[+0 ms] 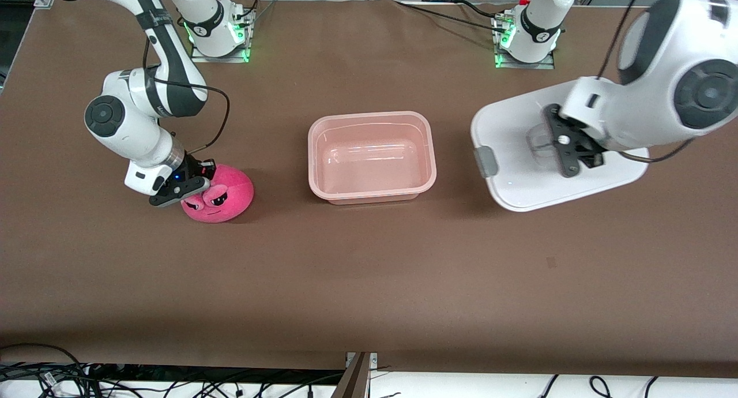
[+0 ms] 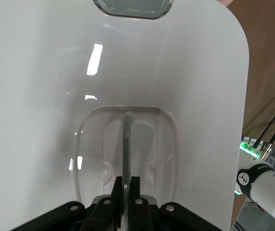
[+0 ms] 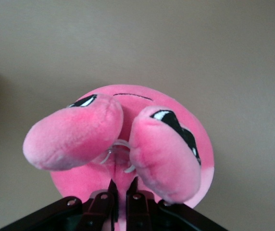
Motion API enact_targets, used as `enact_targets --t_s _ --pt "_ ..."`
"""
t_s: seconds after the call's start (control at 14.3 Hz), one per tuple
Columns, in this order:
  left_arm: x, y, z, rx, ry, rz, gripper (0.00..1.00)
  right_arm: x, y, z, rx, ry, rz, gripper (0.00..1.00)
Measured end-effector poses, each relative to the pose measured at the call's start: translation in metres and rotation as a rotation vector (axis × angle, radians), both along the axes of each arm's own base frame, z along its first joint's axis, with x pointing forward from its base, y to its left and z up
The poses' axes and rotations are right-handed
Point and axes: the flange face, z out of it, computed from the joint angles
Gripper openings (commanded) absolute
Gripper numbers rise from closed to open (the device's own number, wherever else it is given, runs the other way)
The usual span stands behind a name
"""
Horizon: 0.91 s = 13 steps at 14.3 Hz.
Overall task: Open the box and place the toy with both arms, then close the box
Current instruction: 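Carry the pink plush with the right gripper into the pink tub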
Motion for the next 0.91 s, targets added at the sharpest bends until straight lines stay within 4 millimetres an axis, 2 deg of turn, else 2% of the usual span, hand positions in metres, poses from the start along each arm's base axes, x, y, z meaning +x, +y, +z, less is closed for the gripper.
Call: enact_targets --t_s 0.21,0.35,0.49,0.7,0.91 --pt "0.005 0.043 0.000 0.007 0.017 -0.071 0.00 0.012 0.043 0.059 0.006 0.036 0.141 0.00" --pt "0.008 0.070 0.005 0.018 0.011 -0.092 0.00 0.013 0.085 0.105 0.013 0.031 0.292 0.00" --pt "0.010 0.084 0.013 0.054 -0.004 -0.105 0.00 0.001 0.137 0.134 0.016 0.018 0.447 0.00" --pt "0.011 0.077 0.016 0.055 -0.011 -0.126 0.00 -0.033 0.217 0.147 0.001 -0.014 0.722 0.00" --pt "0.010 0.073 0.016 0.054 -0.010 -0.133 0.00 -0.062 0.278 0.147 -0.007 -0.031 0.980 0.00"
